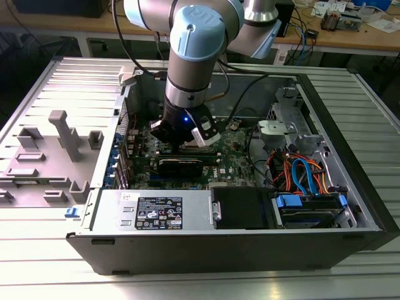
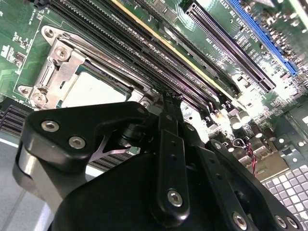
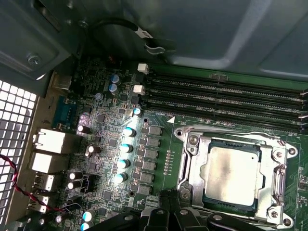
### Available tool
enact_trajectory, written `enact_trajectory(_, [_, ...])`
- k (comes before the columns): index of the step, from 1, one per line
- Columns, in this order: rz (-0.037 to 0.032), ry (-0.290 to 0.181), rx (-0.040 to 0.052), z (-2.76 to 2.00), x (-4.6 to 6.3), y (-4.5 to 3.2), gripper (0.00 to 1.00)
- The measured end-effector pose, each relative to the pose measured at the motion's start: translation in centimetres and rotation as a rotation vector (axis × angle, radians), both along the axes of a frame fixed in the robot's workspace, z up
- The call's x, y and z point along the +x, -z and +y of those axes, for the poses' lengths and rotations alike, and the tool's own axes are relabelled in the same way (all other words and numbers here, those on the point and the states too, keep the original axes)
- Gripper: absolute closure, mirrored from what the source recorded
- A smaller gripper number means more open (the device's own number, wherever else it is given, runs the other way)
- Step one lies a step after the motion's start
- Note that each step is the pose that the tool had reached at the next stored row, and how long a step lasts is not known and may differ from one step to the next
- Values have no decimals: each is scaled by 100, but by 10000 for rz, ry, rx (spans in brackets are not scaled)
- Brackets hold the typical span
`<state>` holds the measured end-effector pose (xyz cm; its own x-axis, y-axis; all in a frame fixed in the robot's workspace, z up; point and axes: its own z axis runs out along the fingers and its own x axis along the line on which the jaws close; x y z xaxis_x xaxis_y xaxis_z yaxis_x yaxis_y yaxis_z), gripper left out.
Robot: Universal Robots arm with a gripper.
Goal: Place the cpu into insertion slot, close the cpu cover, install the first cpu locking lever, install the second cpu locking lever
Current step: 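Install the second cpu locking lever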
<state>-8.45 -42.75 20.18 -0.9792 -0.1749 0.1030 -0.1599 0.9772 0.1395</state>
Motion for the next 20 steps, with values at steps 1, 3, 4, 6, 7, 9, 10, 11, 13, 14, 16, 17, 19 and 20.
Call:
enact_trajectory(1, [-1,0,3,0,0,-8,89])
enact_trajectory(3, [0,0,0,0,0,-35,89])
enact_trajectory(4, [1,0,-1,0,0,-51,89])
enact_trajectory(6, [0,-1,-8,0,0,-81,89])
enact_trajectory(7, [1,-1,-10,0,0,-91,89])
enact_trajectory(9, [2,1,-12,0,2,-114,89])
enact_trajectory(10, [1,1,-14,0,4,-124,89])
enact_trajectory(11, [1,-1,-15,0,9,-135,89])
enact_trajectory(13, [3,-1,-14,0,38,-148,89])
enact_trajectory(14, [4,-1,-16,-1,67,-149,89])
enact_trajectory(16, [3,0,-15,-1,68,-149,89])
enact_trajectory(17, [4,0,-16,0,69,-149,89])
enact_trajectory(19, [4,0,-15,0,70,-149,89])
enact_trajectory(20, [4,0,-16,0,70,-149,89])
